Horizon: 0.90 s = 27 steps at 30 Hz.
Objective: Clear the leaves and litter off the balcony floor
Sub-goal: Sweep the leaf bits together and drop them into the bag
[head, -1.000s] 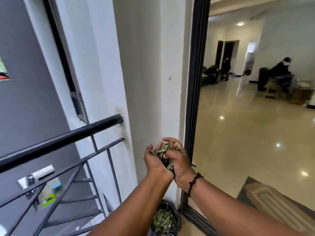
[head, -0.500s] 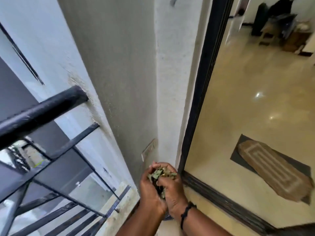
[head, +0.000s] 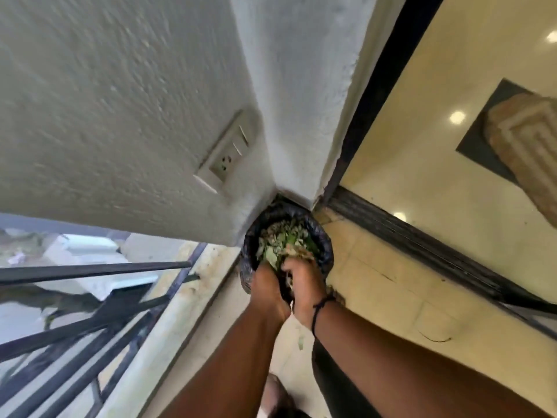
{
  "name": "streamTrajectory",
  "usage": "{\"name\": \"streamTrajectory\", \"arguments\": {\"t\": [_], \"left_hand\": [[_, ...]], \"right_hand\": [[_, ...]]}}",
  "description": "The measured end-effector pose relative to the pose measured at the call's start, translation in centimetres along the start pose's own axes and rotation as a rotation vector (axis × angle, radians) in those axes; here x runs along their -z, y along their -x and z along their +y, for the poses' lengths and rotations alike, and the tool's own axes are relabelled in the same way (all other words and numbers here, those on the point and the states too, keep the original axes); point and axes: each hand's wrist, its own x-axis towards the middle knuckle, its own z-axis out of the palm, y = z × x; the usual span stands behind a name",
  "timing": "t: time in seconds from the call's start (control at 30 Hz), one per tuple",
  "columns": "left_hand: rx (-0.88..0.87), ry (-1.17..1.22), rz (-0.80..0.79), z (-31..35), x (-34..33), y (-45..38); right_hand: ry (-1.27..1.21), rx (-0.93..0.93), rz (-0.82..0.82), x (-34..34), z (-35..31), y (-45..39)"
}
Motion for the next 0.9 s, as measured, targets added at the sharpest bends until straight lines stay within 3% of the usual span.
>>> {"name": "streamTrajectory", "arguments": {"t": [0.23,0.43,0.57,0.73,0.9], "left_hand": [[0.073,-0.198,0.175,0.9,-0.8,-5.8],[0.075,-0.286,0.246,1.4,1.2,-6.3],[0.019,-0.475,0.193,1.1,2.7,-4.0],[-0.309,-1.078,0.089,0.0,5.4,-1.1],[-0.509,-1.957,0.018,0.9,6.8,4.5]], "right_hand": [[0.224,-0.159,0.052,0.4,-3.6,-5.8],[0.387,-0.104,0.143,1.7,-3.9,-7.8],[0.632,-0.006,0.135,3.1,-2.7,-6.5],[1.055,0.082,0.063,4.4,-0.8,-2.8],[1.858,0.418,-0.036,4.9,-0.8,3.6]]}}
